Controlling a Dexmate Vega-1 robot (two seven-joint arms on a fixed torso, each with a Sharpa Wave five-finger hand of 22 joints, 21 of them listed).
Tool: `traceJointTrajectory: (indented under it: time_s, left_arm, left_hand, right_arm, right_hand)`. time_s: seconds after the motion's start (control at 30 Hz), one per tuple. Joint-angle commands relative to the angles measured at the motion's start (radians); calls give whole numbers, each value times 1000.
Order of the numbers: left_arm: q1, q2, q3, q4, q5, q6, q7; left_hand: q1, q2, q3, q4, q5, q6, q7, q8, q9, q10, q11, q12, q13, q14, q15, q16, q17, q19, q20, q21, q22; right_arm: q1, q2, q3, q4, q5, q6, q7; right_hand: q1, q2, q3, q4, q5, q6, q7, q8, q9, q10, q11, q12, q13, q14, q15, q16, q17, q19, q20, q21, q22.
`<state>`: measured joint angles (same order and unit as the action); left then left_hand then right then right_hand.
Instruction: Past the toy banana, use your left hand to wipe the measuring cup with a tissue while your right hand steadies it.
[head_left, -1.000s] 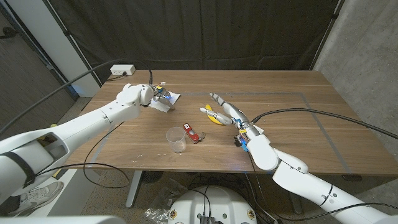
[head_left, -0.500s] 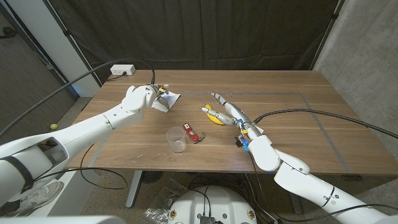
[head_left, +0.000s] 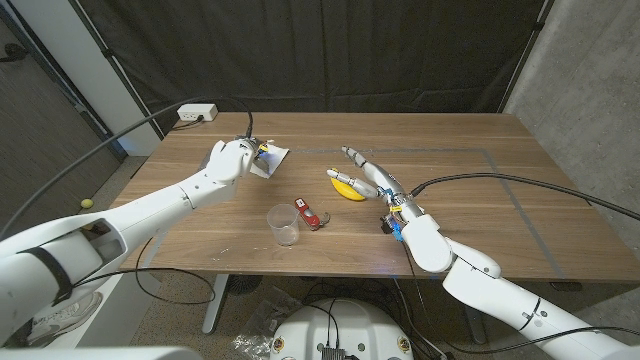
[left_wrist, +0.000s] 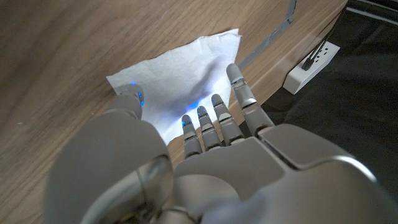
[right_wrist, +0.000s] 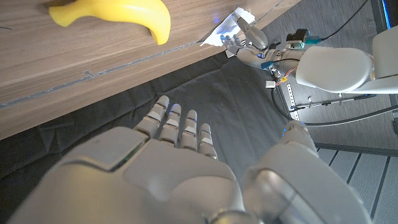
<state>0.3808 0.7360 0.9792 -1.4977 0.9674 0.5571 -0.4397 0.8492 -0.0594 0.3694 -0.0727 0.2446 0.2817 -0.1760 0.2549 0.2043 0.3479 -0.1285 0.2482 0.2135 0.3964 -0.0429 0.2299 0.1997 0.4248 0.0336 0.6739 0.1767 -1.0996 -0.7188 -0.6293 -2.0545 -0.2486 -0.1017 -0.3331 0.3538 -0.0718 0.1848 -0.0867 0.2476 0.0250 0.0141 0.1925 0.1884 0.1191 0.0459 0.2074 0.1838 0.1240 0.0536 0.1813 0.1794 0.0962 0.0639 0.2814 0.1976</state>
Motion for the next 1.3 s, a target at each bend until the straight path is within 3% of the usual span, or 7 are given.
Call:
traceJointTrajectory:
  time_s: [0.03, 0.47, 0.67, 0.9, 1.0, 1.17, 1.3]
  left_arm:
    - [0, -34, 15, 91, -13, -54, 116]
    - [8, -48, 5, 145, -89, -84, 182]
    - [38, -43, -13, 133, -103, -83, 296]
    - [62, -32, -32, 105, -112, -79, 376]
    - [69, -21, -46, 82, -133, -82, 365]
    - [73, -8, -31, 20, -76, -3, 309]
    - [88, 2, -55, -25, -94, 14, 292]
  left_hand:
    - [76, 33, 28, -39, -25, 157, 10, 52, -1, 173, -41, 47, -1, 168, -136, 40, 2, 100, -62, 26, 5]
    - [185, 83, 98, -70, -66, 504, 69, 145, -6, 492, -69, 46, -11, 494, -185, 73, -5, 263, -171, 100, 8]
    - [310, 123, 123, -90, -70, 730, 99, 221, 0, 707, -59, 74, 17, 718, -197, 151, 55, 249, -160, 151, 22]
    - [345, 121, 109, -90, -70, 749, 118, 224, -1, 753, -61, 105, 54, 776, -195, 175, 96, 241, -153, 187, 30]
    - [82, 45, -6, 50, -65, 499, 46, 104, -3, 518, -29, -22, 46, 513, -172, 11, 65, 165, -113, 214, 15]
    - [-38, -42, -90, 86, -26, 117, -3, -55, 10, 98, 16, -67, 44, 136, -67, -53, 48, 29, -5, 142, 5]
    - [-75, -56, -123, 99, -9, -24, -23, -70, 18, -84, 20, -66, 45, -28, -11, -50, 43, -43, 72, 81, 2]
  right_arm:
    - [-8, -1, 19, -5, 3, -20, 7]
    - [-21, -7, 34, -30, -12, -62, 12]
    - [-17, -2, 35, -25, -8, -62, 22]
    - [-23, 8, 36, -17, 0, -58, 23]
    - [-23, 9, 34, -19, -6, -60, 22]
    - [-22, 10, 32, -18, -10, -61, 25]
    - [-19, 10, 33, -14, -7, -56, 28]
  right_hand:
    - [-10, 3, -2, 1, 8, 4, -4, 4, 1, 7, -2, 6, 5, 6, -3, 7, 3, 5, -9, -1, 4]
    - [-13, 6, -4, 3, 10, 5, -5, 4, 1, 8, -1, 7, 5, 7, -4, 7, 2, 6, -10, -2, 4]
    - [-13, 8, -5, 3, 11, 5, -5, 4, 1, 7, -3, 6, 5, 7, -3, 6, 2, 5, -10, -3, 4]
    - [-13, 9, -6, 3, 13, 4, -4, 3, 1, 6, -1, 6, 5, 5, -2, 5, 2, 5, -11, -4, 4]
    - [-12, 9, -6, 3, 13, 4, -4, 3, 1, 5, 0, 5, 5, 4, -2, 5, 1, 5, -10, -4, 4]
    - [-12, 10, -6, 3, 14, 3, -4, 3, 1, 4, 1, 5, 5, 3, -1, 4, 1, 5, -11, -5, 4]
    - [-12, 10, -7, 2, 14, 4, -4, 4, 1, 4, 1, 5, 5, 3, -1, 4, 1, 5, -11, -5, 4]
